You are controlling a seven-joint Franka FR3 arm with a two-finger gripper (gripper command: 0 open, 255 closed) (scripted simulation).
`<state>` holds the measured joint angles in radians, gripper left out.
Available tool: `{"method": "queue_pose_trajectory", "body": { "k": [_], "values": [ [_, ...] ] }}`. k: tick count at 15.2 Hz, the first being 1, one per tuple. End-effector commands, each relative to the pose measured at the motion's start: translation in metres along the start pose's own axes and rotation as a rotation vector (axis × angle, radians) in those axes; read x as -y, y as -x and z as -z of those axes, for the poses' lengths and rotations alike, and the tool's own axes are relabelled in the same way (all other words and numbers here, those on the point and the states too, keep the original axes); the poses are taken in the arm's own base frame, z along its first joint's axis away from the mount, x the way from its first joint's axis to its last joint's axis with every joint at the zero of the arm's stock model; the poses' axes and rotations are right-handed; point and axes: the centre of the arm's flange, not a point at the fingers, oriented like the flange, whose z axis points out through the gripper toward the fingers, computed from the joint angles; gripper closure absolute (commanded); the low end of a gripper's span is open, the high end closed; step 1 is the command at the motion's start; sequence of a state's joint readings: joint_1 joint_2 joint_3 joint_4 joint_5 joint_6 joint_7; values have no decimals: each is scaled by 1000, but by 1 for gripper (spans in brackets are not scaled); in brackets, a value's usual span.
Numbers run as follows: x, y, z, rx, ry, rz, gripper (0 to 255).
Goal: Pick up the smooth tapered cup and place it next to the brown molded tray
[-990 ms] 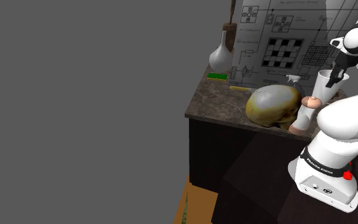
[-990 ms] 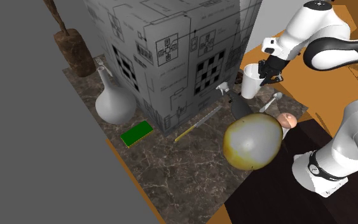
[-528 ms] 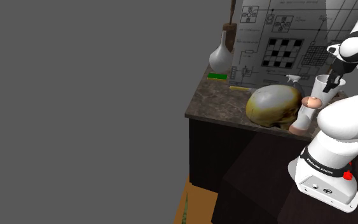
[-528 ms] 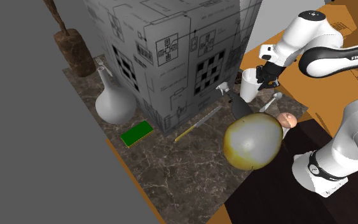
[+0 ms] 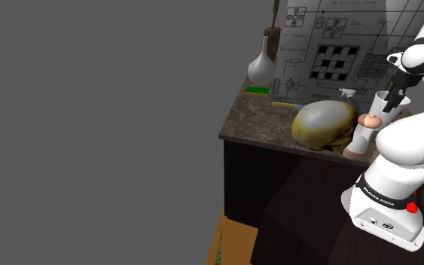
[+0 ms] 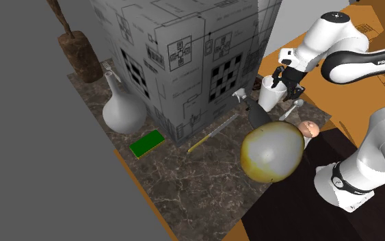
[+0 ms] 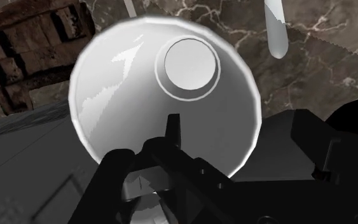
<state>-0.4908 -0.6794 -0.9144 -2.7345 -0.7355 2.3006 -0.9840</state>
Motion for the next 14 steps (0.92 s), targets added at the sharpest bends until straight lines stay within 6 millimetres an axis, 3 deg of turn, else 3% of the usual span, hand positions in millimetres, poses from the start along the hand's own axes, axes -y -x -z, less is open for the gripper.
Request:
{"method": "queue_pose_trajectory", "body": {
  "k": [1,3,7,14],
  "values": [
    [0,0,0,0,0,0,0],
    [0,0,0,0,0,0,0],
    [0,0,50,0,0,0,0],
    [0,0,50,0,0,0,0]
  ]
}}
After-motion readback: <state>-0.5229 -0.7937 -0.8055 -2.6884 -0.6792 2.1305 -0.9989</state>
